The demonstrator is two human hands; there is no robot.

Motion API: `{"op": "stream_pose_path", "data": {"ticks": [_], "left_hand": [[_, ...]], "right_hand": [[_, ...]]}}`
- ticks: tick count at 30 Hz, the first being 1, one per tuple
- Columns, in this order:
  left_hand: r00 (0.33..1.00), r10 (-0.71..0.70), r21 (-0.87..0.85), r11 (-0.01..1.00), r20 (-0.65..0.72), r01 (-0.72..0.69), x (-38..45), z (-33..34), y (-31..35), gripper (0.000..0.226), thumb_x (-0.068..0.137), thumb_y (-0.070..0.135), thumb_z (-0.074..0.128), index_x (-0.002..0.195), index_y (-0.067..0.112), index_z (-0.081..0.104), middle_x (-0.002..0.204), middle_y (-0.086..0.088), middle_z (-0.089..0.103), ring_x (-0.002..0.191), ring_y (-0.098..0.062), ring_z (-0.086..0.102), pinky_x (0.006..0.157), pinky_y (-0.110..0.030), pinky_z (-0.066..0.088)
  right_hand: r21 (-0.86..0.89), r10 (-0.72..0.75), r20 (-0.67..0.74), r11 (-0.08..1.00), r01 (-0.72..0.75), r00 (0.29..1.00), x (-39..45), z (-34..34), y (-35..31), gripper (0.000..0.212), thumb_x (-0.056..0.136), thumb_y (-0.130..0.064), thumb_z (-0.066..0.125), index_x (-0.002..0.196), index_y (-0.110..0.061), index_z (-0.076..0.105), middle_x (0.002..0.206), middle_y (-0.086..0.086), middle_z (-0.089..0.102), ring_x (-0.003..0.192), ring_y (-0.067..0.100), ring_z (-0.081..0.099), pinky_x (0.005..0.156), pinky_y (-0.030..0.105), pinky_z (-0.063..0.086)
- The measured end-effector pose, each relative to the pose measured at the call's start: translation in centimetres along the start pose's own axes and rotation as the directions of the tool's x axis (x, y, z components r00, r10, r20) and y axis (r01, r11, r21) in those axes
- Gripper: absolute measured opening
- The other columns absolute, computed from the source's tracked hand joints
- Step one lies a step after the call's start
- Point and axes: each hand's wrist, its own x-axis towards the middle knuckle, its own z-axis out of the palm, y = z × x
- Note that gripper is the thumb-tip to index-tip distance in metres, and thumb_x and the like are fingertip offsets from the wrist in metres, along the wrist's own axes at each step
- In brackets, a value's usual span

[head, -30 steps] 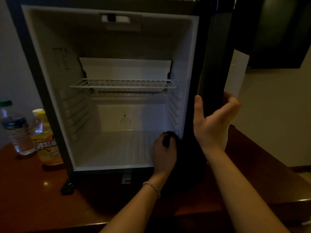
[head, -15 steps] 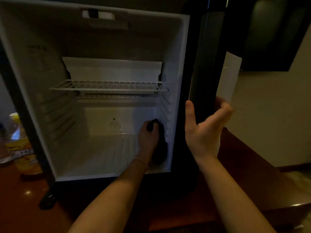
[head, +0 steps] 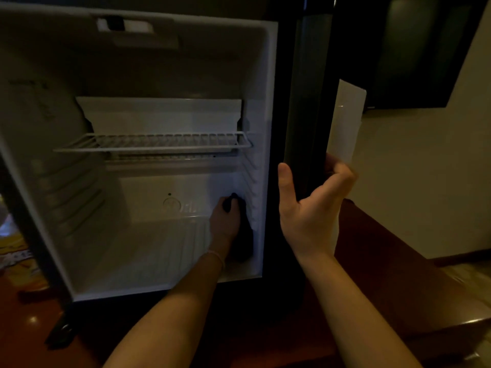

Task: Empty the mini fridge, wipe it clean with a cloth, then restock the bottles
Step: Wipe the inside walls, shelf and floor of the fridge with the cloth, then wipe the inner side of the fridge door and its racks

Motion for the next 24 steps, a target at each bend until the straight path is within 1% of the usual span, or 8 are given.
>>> {"op": "stream_pose_path", "data": {"ticks": [3, 7, 9, 11, 14, 17, 21, 24], "left_hand": [[1.0, 0.025, -0.033, 0.999, 0.009, -0.024, -3.4, -0.7, 0.1, 0.027, 0.104, 0.038, 0.048, 0.099, 0.016, 0.064, 0.087, 0.009, 0.064, 0.078, -0.003, 0.058, 0.057, -0.011, 0.036], [0.992, 0.126, -0.069, 0.99, 0.028, -0.124, -7.9, -2.1, 0.6, 0.02, 0.103, 0.026, 0.051, 0.093, 0.017, 0.065, 0.083, 0.012, 0.065, 0.072, 0.007, 0.059, 0.059, -0.003, 0.039], [0.984, 0.168, -0.071, 0.984, 0.052, -0.164, -9.6, -2.8, 1.0, 0.017, 0.103, 0.022, 0.052, 0.092, 0.025, 0.064, 0.085, 0.013, 0.065, 0.073, 0.012, 0.059, 0.062, -0.003, 0.041], [0.973, 0.22, -0.022, 0.975, 0.063, -0.219, -10.7, -3.0, 1.0, 0.015, 0.102, 0.024, 0.053, 0.097, 0.032, 0.065, 0.093, 0.009, 0.068, 0.082, 0.008, 0.061, 0.069, -0.007, 0.043], [0.966, 0.245, 0.079, 0.965, 0.082, -0.251, -11.6, -3.2, 0.9, 0.014, 0.1, 0.027, 0.054, 0.109, 0.032, 0.065, 0.108, 0.001, 0.067, 0.095, -0.011, 0.062, 0.081, -0.024, 0.047], [0.968, 0.233, 0.087, 0.967, 0.096, -0.241, -12.7, -3.9, 1.8, 0.015, 0.099, 0.032, 0.054, 0.111, 0.037, 0.062, 0.112, 0.004, 0.064, 0.097, -0.009, 0.06, 0.084, -0.026, 0.048], [0.929, 0.362, -0.094, 0.93, 0.071, -0.355, -14.5, -4.3, 4.4, 0.014, 0.096, 0.03, 0.06, 0.105, 0.04, 0.064, 0.106, 0.009, 0.065, 0.098, -0.003, 0.063, 0.086, -0.026, 0.053], [0.905, 0.424, -0.211, 0.883, -0.024, -0.419, -15.4, -4.3, 7.1, 0.015, 0.093, 0.031, 0.063, 0.101, 0.043, 0.063, 0.103, 0.007, 0.067, 0.093, -0.005, 0.065, 0.082, -0.029, 0.055]], "right_hand": [[-0.005, 0.026, 0.034, 1.0, -0.026, 0.999, -0.2, -0.4, 0.0, 0.05, 0.091, -0.047, 0.065, 0.12, -0.023, 0.033, 0.121, 0.01, 0.042, 0.107, 0.029, 0.054, 0.078, 0.044, 0.055], [-0.04, 0.044, 0.073, 0.998, -0.041, 0.996, -0.4, -0.9, -0.2, 0.051, 0.093, -0.049, 0.062, 0.125, -0.022, 0.033, 0.126, 0.011, 0.042, 0.114, 0.029, 0.052, 0.083, 0.044, 0.054], [-0.065, 0.049, 0.09, 0.997, -0.044, 0.995, -0.8, -1.3, -0.2, 0.052, 0.094, -0.046, 0.061, 0.129, -0.02, 0.034, 0.129, 0.012, 0.042, 0.119, 0.027, 0.048, 0.086, 0.044, 0.054], [-0.085, 0.066, 0.119, 0.995, -0.056, 0.991, -1.6, -1.8, -0.3, 0.052, 0.095, -0.041, 0.061, 0.133, -0.018, 0.033, 0.133, 0.013, 0.04, 0.122, 0.027, 0.046, 0.089, 0.043, 0.054], [-0.103, 0.085, 0.182, 0.992, -0.067, 0.98, -3.4, -2.9, -0.1, 0.052, 0.094, -0.035, 0.061, 0.134, -0.019, 0.032, 0.134, 0.017, 0.04, 0.123, 0.027, 0.041, 0.094, 0.032, 0.044], [-0.11, 0.122, 0.263, 0.989, -0.096, 0.957, -4.9, -4.4, 0.6, 0.05, 0.093, -0.044, 0.051, 0.133, -0.018, 0.035, 0.129, 0.014, 0.04, 0.115, 0.018, 0.036, 0.093, 0.031, 0.038], [-0.11, 0.132, 0.334, 0.989, -0.101, 0.933, -6.0, -6.9, 1.1, 0.053, 0.095, -0.051, 0.042, 0.134, -0.015, 0.041, 0.127, 0.002, 0.035, 0.117, 0.012, 0.034, 0.099, 0.042, 0.044], [0.01, 0.106, 0.427, 0.992, -0.122, 0.898, -5.8, -8.8, -0.2, 0.054, 0.097, -0.06, 0.034, 0.143, -0.033, 0.038, 0.14, -0.008, 0.028, 0.132, 0.011, 0.034, 0.109, 0.036, 0.04]]}}
